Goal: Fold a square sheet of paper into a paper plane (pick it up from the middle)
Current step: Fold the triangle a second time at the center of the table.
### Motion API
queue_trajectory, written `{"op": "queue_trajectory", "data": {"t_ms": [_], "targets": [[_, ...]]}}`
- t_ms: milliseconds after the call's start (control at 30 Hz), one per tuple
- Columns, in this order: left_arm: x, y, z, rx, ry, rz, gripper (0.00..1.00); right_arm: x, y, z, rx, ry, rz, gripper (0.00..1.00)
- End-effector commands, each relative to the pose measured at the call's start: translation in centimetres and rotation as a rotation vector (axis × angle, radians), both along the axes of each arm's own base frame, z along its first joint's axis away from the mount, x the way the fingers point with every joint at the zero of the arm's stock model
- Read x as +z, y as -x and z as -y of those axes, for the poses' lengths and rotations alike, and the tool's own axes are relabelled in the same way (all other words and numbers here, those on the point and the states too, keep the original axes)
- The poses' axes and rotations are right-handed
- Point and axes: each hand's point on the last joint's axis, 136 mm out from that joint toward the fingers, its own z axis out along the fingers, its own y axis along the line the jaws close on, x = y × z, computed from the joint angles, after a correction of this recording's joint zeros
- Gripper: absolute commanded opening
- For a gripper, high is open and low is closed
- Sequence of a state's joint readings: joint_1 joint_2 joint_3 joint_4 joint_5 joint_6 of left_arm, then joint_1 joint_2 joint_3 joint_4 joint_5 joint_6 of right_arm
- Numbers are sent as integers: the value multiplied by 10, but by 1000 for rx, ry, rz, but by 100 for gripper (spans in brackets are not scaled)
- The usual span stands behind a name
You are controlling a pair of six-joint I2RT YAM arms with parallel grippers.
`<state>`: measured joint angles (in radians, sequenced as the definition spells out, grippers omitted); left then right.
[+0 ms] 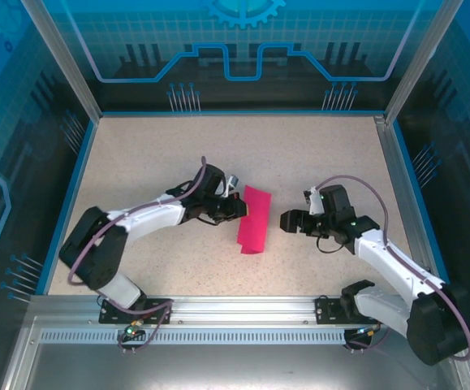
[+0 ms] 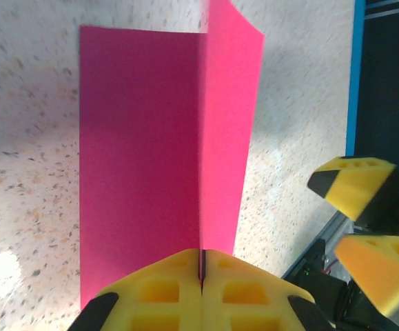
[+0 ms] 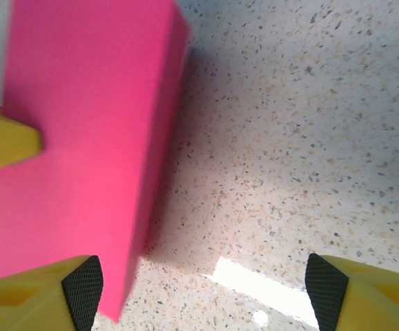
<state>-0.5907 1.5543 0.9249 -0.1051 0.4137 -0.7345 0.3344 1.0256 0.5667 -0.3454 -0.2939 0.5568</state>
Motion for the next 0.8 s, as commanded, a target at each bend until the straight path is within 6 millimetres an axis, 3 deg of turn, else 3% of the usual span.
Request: {"op": "queue_trajectory", "data": {"t_ms": [0, 100, 133, 267, 400, 500, 567, 667, 767], "targets": [[27, 1, -26, 58, -91, 63, 0, -2, 4, 13, -45, 37, -14, 82], [40, 4, -44, 102, -161, 93, 0, 2, 4, 11, -45, 16, 7, 85], [42, 5, -47, 104, -170, 97, 0, 5, 3, 9, -44, 2, 22, 91], [37, 8, -44, 102, -177, 55, 0, 13, -2, 4, -46, -47, 75, 99], [23, 12, -26, 60, -207, 31, 0, 20, -3, 3, -40, -58, 112, 99], [-1, 9, -18, 89, -241, -5, 0, 26, 0, 2, -11, -57, 153, 99], [-17, 6, -11, 97, -223, -32, 0, 32, 9, -11, 92, -108, 184, 100], [-32, 5, -7, 119, -204, -66, 0, 26, 20, -24, 180, -91, 156, 86], [-39, 4, -10, 123, -232, -75, 0, 11, 30, -45, 277, 50, 136, 80]]}}
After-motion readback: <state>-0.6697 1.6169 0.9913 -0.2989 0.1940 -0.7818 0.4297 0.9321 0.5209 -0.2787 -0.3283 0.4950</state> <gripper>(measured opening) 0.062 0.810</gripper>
